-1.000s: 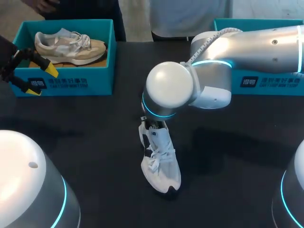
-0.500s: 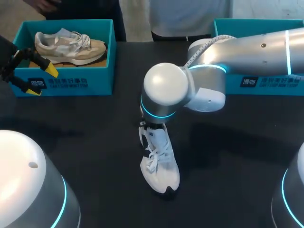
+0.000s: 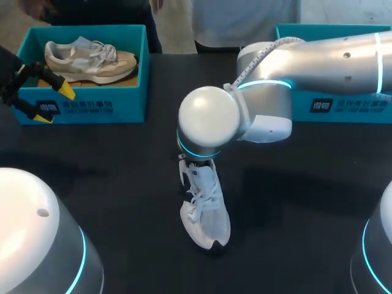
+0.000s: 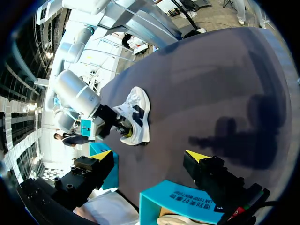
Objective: Take the shoe out of the shoebox, open the shoe tongue, remove and reinsert the insole, then place the shoe into the shoebox
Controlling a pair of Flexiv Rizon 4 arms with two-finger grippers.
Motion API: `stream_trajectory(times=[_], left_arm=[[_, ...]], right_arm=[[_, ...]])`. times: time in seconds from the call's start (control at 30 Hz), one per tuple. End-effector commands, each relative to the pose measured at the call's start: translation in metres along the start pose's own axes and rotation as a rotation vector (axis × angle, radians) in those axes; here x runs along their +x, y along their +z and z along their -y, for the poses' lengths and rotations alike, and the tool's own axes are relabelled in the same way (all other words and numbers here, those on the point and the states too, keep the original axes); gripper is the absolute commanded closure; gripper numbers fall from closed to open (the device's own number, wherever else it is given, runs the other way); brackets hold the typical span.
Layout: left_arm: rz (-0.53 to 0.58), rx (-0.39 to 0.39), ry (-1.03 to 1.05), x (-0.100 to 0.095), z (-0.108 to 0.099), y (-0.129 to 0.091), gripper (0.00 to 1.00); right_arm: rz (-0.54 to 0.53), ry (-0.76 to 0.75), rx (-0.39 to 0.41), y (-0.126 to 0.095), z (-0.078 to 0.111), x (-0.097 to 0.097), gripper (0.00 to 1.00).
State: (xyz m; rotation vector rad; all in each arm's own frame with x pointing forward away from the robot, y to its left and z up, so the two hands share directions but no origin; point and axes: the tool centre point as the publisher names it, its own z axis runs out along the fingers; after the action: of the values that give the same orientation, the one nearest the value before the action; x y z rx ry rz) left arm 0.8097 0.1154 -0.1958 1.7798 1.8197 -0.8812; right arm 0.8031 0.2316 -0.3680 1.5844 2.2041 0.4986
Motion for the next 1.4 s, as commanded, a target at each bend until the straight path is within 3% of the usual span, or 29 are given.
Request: stream_trajectory(times=[0.03, 0.53, 0.9, 1.03, 1.4], left_arm=[[-0.001, 0.000, 0.001, 0.000, 0.000, 0.000, 0.00], [-0.001, 0.000, 0.001, 0.000, 0.000, 0.000, 0.00], [-0.001, 0.000, 0.001, 0.000, 0.000, 0.000, 0.00], [-0.001, 0.000, 0.001, 0.000, 0.000, 0.000, 0.00], [-0.001, 0.000, 0.001, 0.000, 0.000, 0.000, 0.00]], right_arm=[[0.018, -0.001, -0.021, -0.022, 0.003, 0.000, 1.00], [-0.020, -0.022, 0.045, 0.021, 0.000, 0.001, 1.00], [-0.056, -0.015, 0.126, 0.049, 0.016, 0.002, 1.00], [-0.056, -0.004, 0.122, 0.041, 0.019, 0.001, 1.00], [-0.008, -0.004, 0.059, -0.013, 0.009, -0.003, 1.00]])
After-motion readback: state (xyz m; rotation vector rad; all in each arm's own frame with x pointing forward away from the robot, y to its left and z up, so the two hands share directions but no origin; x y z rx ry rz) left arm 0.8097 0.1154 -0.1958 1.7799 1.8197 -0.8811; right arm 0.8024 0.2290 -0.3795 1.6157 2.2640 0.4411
